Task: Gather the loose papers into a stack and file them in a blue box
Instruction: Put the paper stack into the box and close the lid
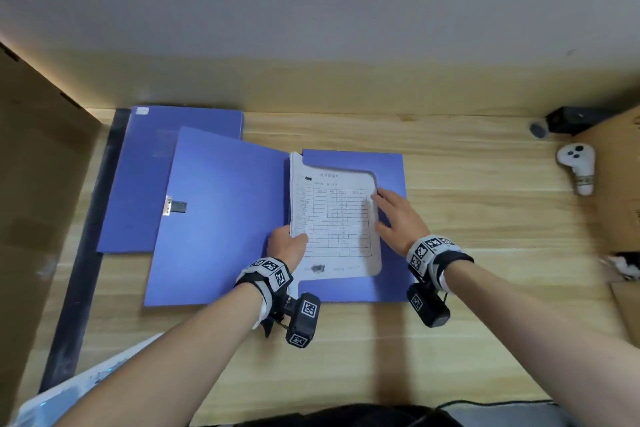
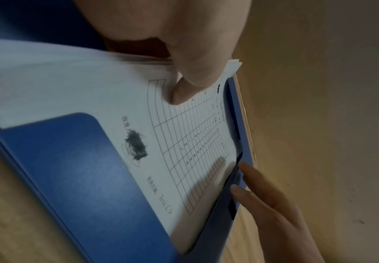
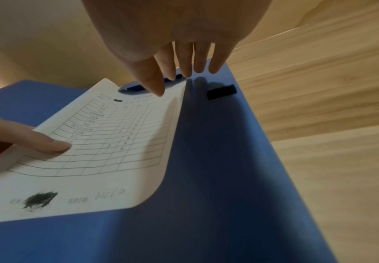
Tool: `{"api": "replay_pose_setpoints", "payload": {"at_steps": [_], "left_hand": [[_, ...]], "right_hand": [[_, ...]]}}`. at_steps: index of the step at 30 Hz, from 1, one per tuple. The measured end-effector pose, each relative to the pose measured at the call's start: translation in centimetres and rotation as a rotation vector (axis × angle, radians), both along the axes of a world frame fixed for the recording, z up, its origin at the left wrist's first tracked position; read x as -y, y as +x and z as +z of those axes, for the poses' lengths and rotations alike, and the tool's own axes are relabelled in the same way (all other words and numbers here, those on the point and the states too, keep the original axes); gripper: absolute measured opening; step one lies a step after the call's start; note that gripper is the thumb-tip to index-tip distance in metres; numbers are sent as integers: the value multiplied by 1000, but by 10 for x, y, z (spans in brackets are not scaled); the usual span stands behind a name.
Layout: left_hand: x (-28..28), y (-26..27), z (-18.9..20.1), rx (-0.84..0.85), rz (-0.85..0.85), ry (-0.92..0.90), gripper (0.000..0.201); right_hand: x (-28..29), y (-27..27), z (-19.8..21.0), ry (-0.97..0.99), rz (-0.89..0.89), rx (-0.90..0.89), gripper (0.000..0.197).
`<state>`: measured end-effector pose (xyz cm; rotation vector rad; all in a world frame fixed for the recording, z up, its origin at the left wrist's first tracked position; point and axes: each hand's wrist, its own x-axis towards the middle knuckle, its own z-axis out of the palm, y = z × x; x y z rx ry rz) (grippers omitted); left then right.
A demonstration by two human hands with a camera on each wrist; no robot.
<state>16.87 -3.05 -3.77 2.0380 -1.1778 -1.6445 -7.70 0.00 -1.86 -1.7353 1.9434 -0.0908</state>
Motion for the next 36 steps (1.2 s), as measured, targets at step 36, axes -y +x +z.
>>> {"api": "replay_pose_setpoints", "payload": {"at_steps": [36], "left_hand": [[-18,-106,3,242,-24,-125,64]], "right_hand": [[-15,-51,-25,51,-290,220,62]]}}
